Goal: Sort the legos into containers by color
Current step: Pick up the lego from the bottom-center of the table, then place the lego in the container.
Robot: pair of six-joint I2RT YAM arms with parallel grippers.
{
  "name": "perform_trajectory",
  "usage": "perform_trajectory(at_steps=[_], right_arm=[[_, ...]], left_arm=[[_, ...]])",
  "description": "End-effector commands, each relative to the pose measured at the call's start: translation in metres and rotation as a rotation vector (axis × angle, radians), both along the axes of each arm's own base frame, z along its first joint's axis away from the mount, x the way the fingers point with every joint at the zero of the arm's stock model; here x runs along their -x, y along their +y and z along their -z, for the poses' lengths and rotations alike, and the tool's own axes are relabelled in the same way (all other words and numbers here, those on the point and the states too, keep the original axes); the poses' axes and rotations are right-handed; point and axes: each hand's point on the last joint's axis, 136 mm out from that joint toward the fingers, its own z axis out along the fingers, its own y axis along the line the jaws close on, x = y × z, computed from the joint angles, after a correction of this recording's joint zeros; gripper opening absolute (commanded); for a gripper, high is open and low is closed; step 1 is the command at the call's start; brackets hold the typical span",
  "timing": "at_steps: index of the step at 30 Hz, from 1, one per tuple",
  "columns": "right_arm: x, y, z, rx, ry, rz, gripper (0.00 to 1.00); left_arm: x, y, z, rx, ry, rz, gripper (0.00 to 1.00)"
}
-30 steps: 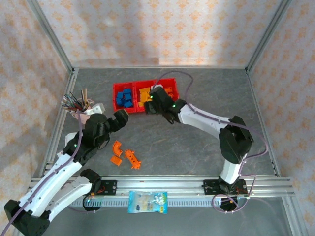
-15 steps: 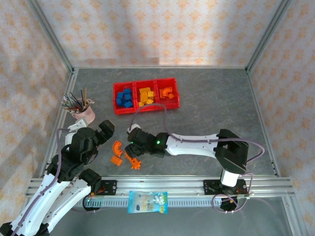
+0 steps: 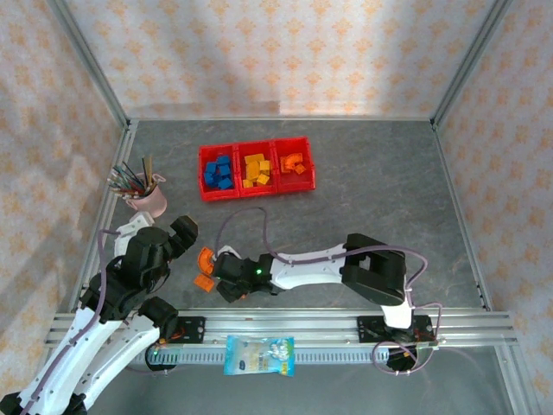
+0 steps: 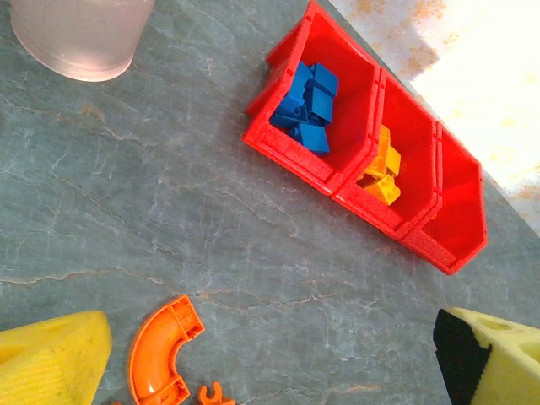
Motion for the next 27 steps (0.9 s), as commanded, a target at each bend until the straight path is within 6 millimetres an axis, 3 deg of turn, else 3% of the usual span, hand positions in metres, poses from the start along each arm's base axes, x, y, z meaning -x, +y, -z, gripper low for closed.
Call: perform_trajectory(at_steps=[1,10,17,23,27], right_arm=[[-0.005,0.007,0.000,-0.002,-0.019,0.011,0.62],[-0.011,0.004,-0.010,-0.008,-0.048,0.044,0.32],[-0.036,-0.012,-0.049,-0.096,-0.056,0.136,0.28],[-0.095,-0.061,-0.083,-0.118,-0.100,0.327,0.28],[-0.150,-0.108,-0.098,-0.127,-0.114,0.486,0.29]], left_arm=[[0.004,0.009,0.004,-0.022,0.016,-0.037,0.99],[-0.003,0.003,0.006,-0.014,0.012,-0.017,0.99],[-0.012,-0.007,-0.001,-0.006,-0.011,0.018,0.99],[-0.029,-0.023,-0.010,0.007,-0.057,0.080,0.99],[-0.043,-0.035,-0.012,-0.001,-0.072,0.124,0.99]])
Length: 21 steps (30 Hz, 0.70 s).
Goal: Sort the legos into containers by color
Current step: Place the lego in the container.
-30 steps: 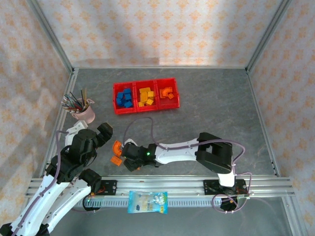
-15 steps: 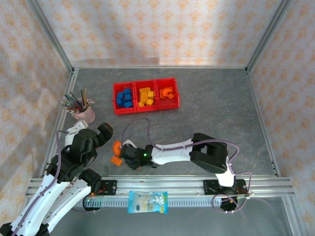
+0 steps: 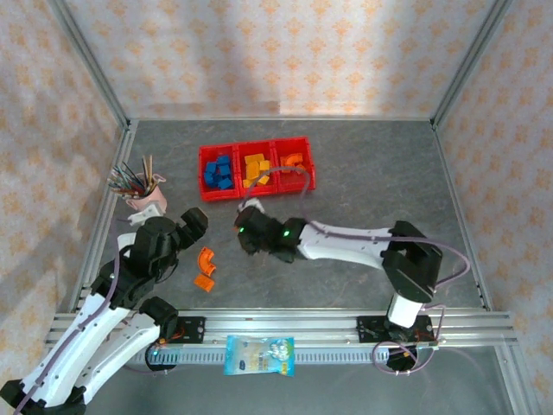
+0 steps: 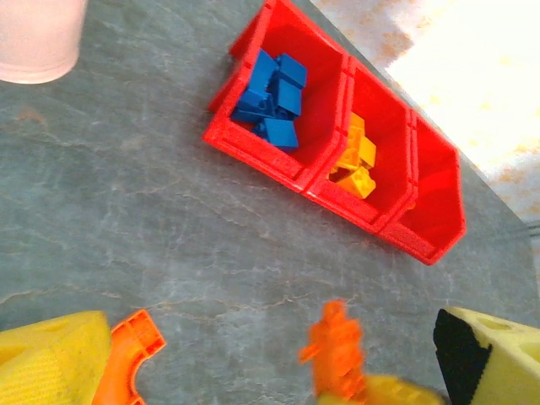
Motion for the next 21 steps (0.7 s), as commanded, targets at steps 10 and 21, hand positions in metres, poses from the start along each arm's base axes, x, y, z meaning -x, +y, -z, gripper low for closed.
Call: perform_trajectory(at_steps=[10,21], right_arm=[[-0.165,-0.130,-0.030,0.008,-0.097,0.438,0.30],[-0.267,-0.114,-0.006,0.030,-0.138,0.411,0.30]], left_arm=[[-0.055,-0.038,-0.013,0.008,-0.129,0.107,0.99],[-0.091,-0.055,-0.023,-0.030,-0.146,0.132,0.99]])
